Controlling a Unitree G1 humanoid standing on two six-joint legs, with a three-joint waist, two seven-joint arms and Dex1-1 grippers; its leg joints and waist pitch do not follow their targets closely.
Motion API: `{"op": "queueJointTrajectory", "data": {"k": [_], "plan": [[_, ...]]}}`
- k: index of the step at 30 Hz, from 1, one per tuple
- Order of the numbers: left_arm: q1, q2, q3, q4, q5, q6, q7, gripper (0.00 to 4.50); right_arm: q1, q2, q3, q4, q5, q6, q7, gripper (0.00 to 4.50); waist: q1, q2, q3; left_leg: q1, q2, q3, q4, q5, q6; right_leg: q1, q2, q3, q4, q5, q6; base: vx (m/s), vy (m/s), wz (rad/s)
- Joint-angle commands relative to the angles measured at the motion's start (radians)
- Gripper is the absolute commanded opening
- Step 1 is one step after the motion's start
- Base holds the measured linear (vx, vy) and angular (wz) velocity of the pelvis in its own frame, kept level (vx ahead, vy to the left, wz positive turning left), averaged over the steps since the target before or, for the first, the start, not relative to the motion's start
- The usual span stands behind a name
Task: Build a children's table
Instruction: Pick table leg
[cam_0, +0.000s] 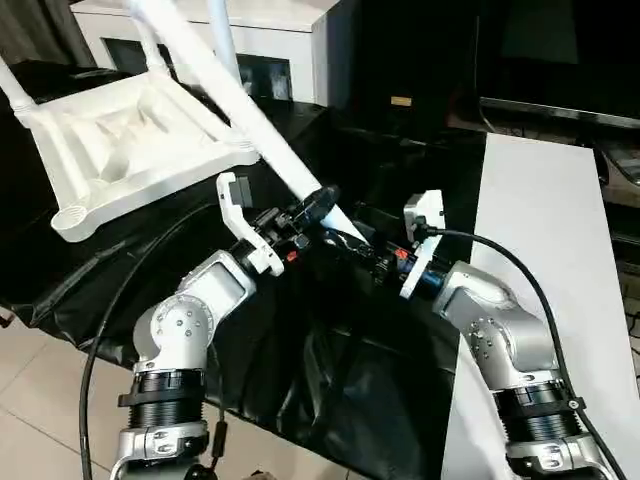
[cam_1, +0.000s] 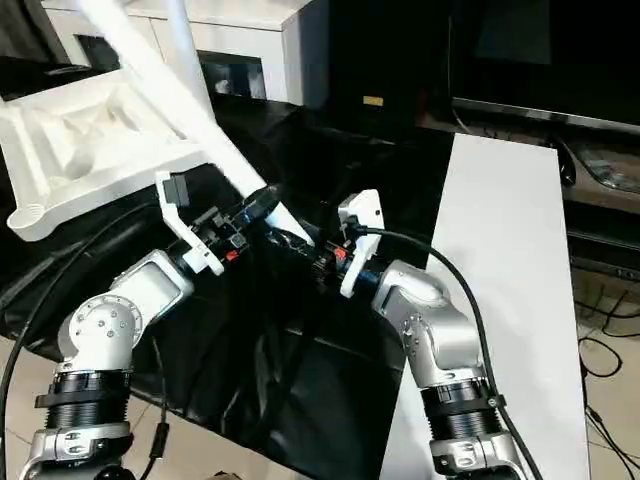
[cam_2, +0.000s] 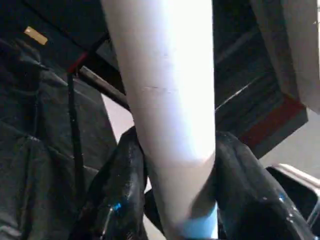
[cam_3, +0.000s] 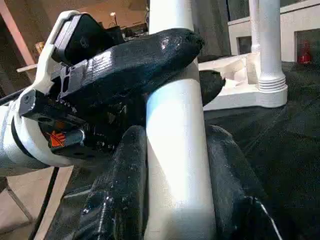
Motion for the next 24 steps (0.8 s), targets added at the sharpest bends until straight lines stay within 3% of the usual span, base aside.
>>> {"op": "queueJointTrajectory", "data": {"k": [1,5,8,9,11,13,14,17,18,19,20,24], "plan": [[0.001,0.014,0.030,0.005,0.019,-0.030,0.031,1.67,-0.013,0.000,0.016,-0.008,-0.011,-0.016,-0.010,1.21,0.002,-0.013,-0.073,0.014,0.073,-0.030,-0.084,-0.016,0.100,0.055,-0.059,0.040,-0.053,-0.065,-0.266,0.000,0.000,0.00],[-0.010,0.017,0.034,0.004,0.027,-0.054,0.039,1.66,-0.011,0.006,0.018,-0.007,-0.021,-0.022,-0.029,1.21,0.001,-0.013,-0.073,0.014,0.072,-0.028,-0.082,-0.014,0.103,0.055,-0.060,0.040,-0.054,-0.067,-0.264,0.000,0.000,0.00],[-0.023,0.036,0.028,0.010,0.056,-0.083,0.039,1.63,-0.008,0.009,0.014,-0.015,-0.002,-0.012,-0.013,1.90,0.001,-0.018,-0.074,0.014,0.073,-0.028,-0.081,-0.004,0.110,0.055,-0.059,0.040,-0.053,-0.060,-0.265,0.000,0.000,0.00],[-0.027,0.045,0.023,0.011,0.067,-0.088,0.037,1.63,-0.008,0.011,0.011,-0.019,0.006,-0.008,-0.011,1.93,0.002,-0.014,-0.075,0.015,0.073,-0.030,-0.081,-0.005,0.113,0.054,-0.059,0.040,-0.052,-0.063,-0.262,0.000,0.000,0.00],[-0.048,0.075,0.015,0.025,0.095,-0.101,0.038,1.59,-0.003,0.004,0.013,-0.034,0.018,0.005,0.007,2.10,0.000,-0.019,-0.074,0.015,0.071,-0.030,-0.082,-0.012,0.116,0.055,-0.058,0.039,-0.053,-0.068,-0.255,0.000,0.000,0.00],[-0.054,0.087,0.009,0.027,0.106,-0.106,0.034,1.52,0.001,-0.001,0.017,-0.041,0.023,0.009,0.017,2.37,0.002,-0.017,-0.074,0.017,0.073,-0.030,-0.082,-0.010,0.111,0.054,-0.060,0.040,-0.052,-0.078,-0.252,0.000,0.000,0.00],[-0.059,0.097,0.008,0.029,0.114,-0.109,0.035,1.52,0.006,-0.008,0.020,-0.049,0.028,0.014,0.028,2.37,0.001,-0.022,-0.073,0.016,0.073,-0.029,-0.082,-0.008,0.112,0.055,-0.059,0.040,-0.052,-0.076,-0.252,0.000,0.000,0.00],[-0.069,0.151,-0.013,0.027,0.160,-0.117,0.036,1.50,0.023,-0.036,0.020,-0.074,0.047,0.030,0.053,2.68,0.006,-0.019,-0.075,0.019,0.075,-0.030,-0.080,0.008,0.112,0.052,-0.058,0.040,-0.047,-0.055,-0.255,0.000,0.000,0.00],[-0.067,0.183,-0.040,0.022,0.194,-0.119,0.027,1.50,0.025,-0.047,0.021,-0.078,0.043,0.030,0.057,2.75,0.007,-0.018,-0.076,0.020,0.075,-0.031,-0.080,0.013,0.114,0.052,-0.057,0.039,-0.046,-0.048,-0.253,0.000,0.000,0.00],[-0.058,0.283,-0.134,0.014,0.304,-0.122,-0.006,1.50,0.018,-0.067,0.020,-0.075,0.021,0.008,0.056,2.80,0.008,-0.015,-0.077,0.020,0.073,-0.034,-0.081,0.013,0.112,0.051,-0.056,0.038,-0.045,-0.052,-0.238,0.000,0.000,0.00],[-0.056,0.313,-0.162,0.014,0.334,-0.119,-0.017,1.50,0.012,-0.070,0.017,-0.071,0.012,-0.003,0.049,2.80,0.008,-0.016,-0.076,0.021,0.073,-0.034,-0.083,0.006,0.112,0.049,-0.054,0.038,-0.048,-0.063,-0.231,0.000,0.000,0.00],[-0.058,0.474,-0.304,0.016,0.472,-0.095,-0.093,1.49,-0.045,-0.086,0.014,-0.046,-0.077,-0.108,0.000,3.18,0.006,-0.015,-0.074,0.023,0.072,-0.032,-0.088,-0.026,0.061,0.046,-0.058,0.038,-0.047,-0.103,-0.233,0.000,0.000,0.00]]}}
